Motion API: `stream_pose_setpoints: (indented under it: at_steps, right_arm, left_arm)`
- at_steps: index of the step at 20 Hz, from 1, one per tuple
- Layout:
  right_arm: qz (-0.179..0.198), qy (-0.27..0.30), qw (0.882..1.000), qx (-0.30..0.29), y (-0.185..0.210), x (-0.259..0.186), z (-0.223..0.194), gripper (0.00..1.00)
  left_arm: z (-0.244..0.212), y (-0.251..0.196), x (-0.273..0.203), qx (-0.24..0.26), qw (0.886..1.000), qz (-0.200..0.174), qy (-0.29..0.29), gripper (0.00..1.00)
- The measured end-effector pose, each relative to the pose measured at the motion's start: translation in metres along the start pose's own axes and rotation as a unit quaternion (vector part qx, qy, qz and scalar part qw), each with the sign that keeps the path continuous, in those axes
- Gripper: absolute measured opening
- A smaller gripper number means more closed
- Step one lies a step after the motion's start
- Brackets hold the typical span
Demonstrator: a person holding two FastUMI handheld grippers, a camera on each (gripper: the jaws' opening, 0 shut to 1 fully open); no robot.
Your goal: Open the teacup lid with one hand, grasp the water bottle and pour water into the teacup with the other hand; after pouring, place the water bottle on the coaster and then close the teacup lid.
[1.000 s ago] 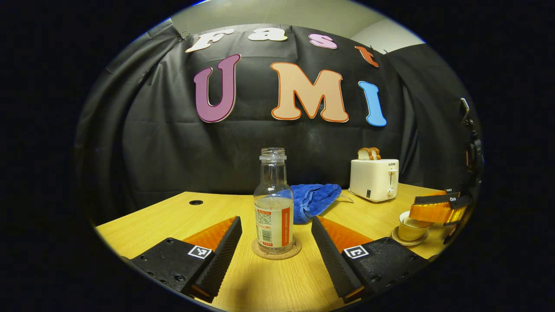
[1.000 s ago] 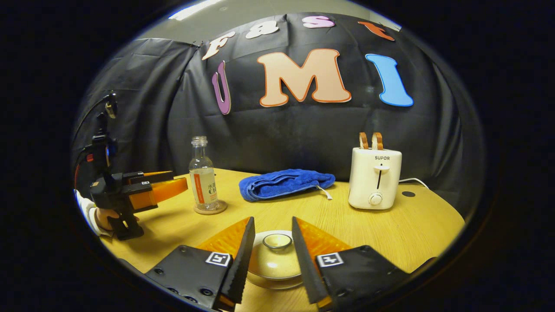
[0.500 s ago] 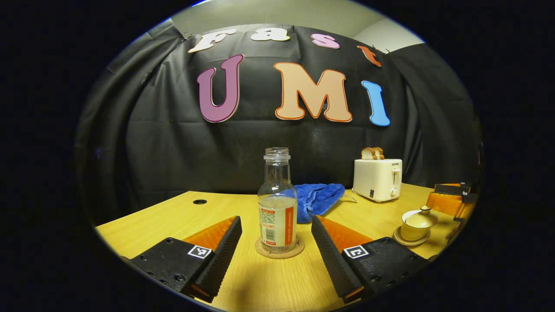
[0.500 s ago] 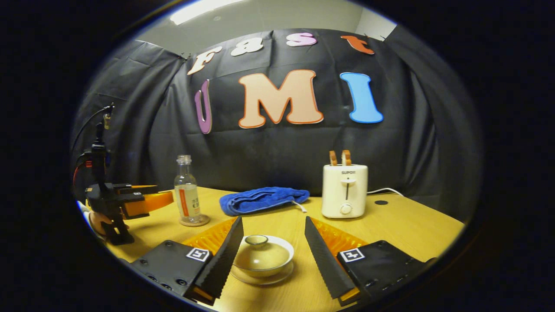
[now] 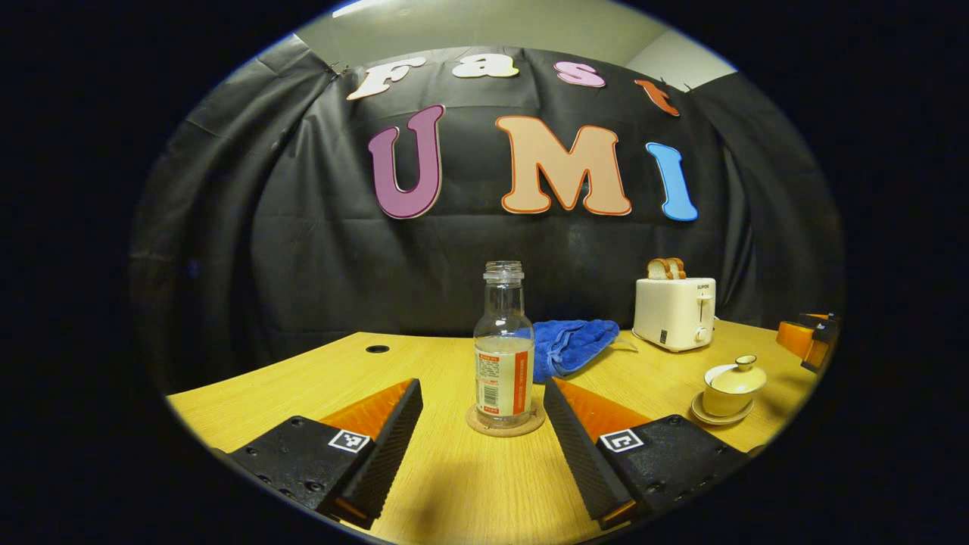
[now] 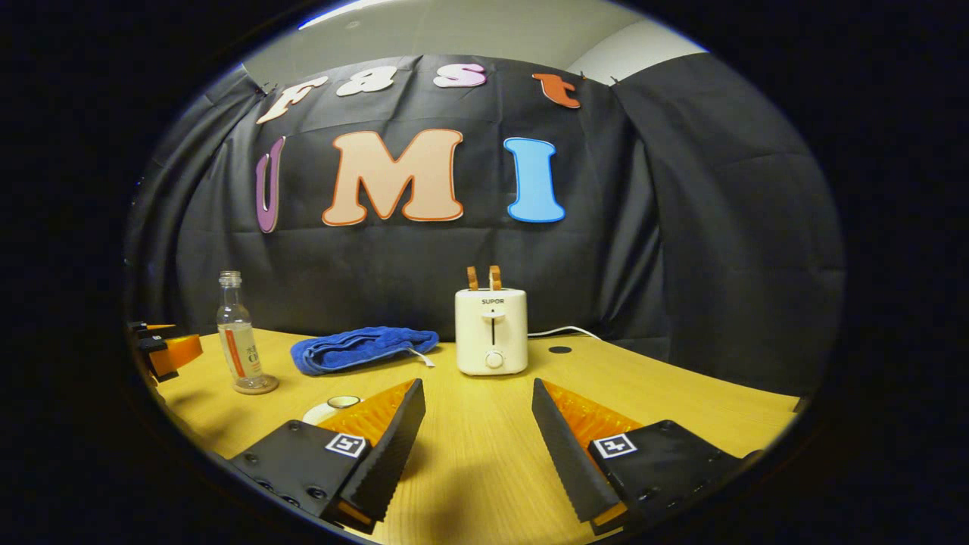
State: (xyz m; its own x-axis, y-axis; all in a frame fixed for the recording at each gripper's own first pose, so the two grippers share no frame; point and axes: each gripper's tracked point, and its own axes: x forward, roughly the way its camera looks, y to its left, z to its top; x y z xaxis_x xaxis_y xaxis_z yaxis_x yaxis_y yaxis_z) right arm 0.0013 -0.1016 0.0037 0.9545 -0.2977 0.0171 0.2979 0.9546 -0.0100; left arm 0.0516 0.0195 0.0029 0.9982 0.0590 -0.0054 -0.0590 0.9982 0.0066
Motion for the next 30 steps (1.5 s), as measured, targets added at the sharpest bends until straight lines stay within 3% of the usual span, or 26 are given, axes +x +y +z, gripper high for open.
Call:
stream_pose_setpoints:
  at_steps: [3, 4, 7, 11, 19, 21, 23, 26, 28, 29, 30]
  right_arm:
    - [-0.026, -0.001, 1.0, 0.0, -0.013, -0.003, 0.001, 0.92]
    - [-0.029, -0.001, 1.0, 0.0, -0.014, -0.004, 0.001, 0.96]
    - [-0.03, -0.001, 1.0, -0.001, -0.014, -0.004, 0.001, 0.92]
    - [-0.03, -0.001, 1.0, -0.001, -0.014, -0.004, 0.001, 0.88]
    - [-0.038, -0.002, 0.999, -0.002, -0.019, -0.004, 0.001, 0.92]
    - [-0.069, -0.003, 0.998, -0.003, -0.031, -0.004, 0.0, 0.89]
    - [-0.09, -0.004, 0.996, -0.003, -0.038, -0.007, 0.002, 0.92]
    - [-0.087, -0.004, 0.996, -0.003, -0.035, -0.008, 0.002, 0.88]
    - [-0.086, -0.004, 0.996, -0.003, -0.036, -0.008, 0.002, 0.96]
    - [-0.086, -0.004, 0.996, -0.003, -0.035, -0.008, 0.002, 0.92]
    - [-0.086, -0.004, 0.996, -0.003, -0.035, -0.008, 0.001, 0.96]
  left_arm:
    - [0.001, 0.0, -0.001, 0.001, 1.0, 0.0, 0.001, 0.94]
    - [0.001, -0.004, -0.001, 0.0, 1.0, -0.008, 0.0, 0.94]
    - [0.001, -0.009, -0.001, -0.001, 1.0, -0.026, -0.001, 0.94]
    - [0.001, 0.01, -0.004, 0.0, 1.0, 0.024, 0.0, 0.94]
    - [0.001, 0.032, -0.018, 0.001, 0.996, 0.093, 0.0, 0.94]
    - [0.0, 0.035, -0.018, 0.002, 0.995, 0.102, 0.0, 0.94]
    - [0.0, 0.036, -0.019, 0.002, 0.994, 0.108, 0.0, 0.94]
    - [0.0, 0.034, -0.019, 0.001, 0.995, 0.104, 0.001, 0.94]
    - [0.0, 0.033, -0.018, 0.001, 0.995, 0.101, 0.001, 0.94]
    - [0.0, 0.033, -0.018, 0.001, 0.995, 0.101, 0.0, 0.94]
    - [0.0, 0.032, -0.018, 0.001, 0.995, 0.1, 0.0, 0.94]
